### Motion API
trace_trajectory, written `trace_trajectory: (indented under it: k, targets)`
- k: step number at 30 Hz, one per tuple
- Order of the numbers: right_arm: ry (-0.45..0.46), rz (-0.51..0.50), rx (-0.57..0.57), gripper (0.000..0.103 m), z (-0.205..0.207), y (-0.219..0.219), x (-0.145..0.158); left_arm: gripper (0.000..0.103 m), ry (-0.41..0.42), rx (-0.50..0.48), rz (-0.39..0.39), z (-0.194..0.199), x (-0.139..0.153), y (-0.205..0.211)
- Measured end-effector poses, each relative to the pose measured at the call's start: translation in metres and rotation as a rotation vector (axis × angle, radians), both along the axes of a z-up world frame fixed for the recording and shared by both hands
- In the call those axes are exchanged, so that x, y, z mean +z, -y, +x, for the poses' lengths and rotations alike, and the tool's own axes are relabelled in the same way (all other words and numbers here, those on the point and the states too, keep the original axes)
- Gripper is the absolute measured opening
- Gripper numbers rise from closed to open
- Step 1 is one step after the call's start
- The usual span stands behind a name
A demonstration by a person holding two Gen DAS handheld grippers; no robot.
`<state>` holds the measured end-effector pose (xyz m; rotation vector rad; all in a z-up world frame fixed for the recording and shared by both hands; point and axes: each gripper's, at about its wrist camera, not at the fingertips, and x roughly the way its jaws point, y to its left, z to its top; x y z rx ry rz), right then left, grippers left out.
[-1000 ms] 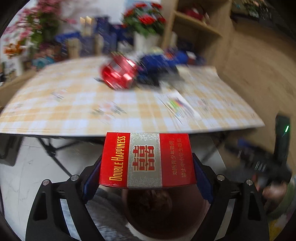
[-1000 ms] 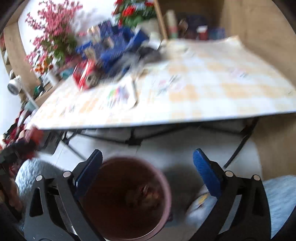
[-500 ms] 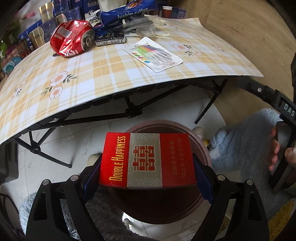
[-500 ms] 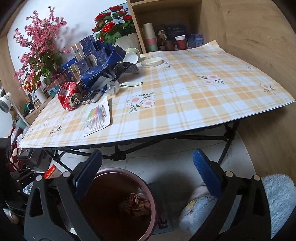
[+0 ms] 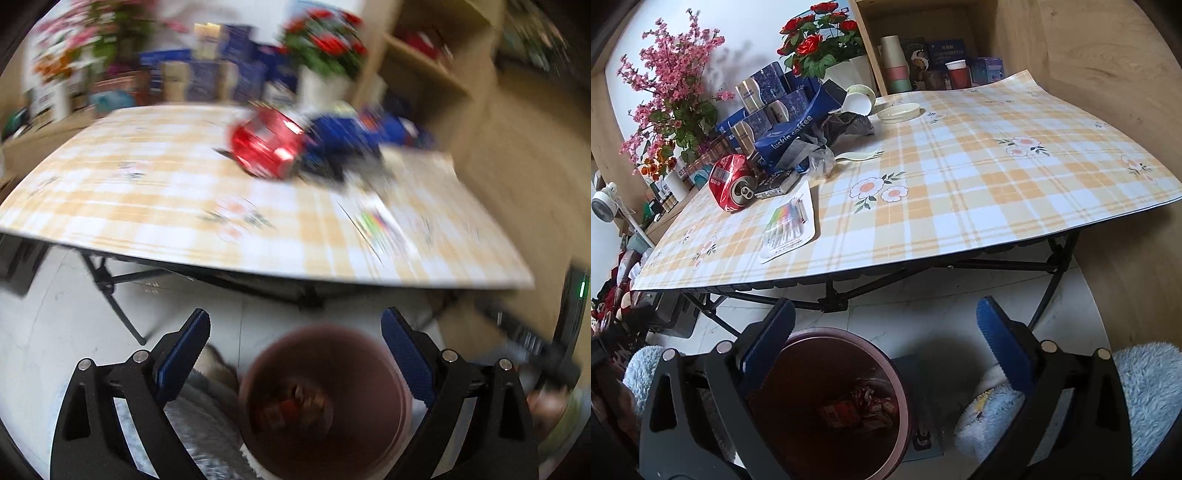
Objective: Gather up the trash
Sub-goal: 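Open the left tool over the bin to drop the red box, then grasp the crushed red can with the left tool while the right tool reaches for the blue bag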
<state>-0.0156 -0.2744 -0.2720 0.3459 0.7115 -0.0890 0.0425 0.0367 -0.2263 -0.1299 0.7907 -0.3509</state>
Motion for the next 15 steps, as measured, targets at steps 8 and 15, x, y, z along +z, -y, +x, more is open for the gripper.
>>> trace_trajectory:
  k: [8, 15]
  targets:
    - [-0.048, 0.002, -0.003, 0.097, 0.008, -0.002, 0.003, 0.092, 0.014, 0.17, -0.123, 0.006, 0.009, -0.043]
    - [-0.003, -0.045, -0.022, 0.097, 0.015, 0.006, 0.021, 0.092, 0.012, 0.17, -0.154, 0.01, 0.011, -0.049]
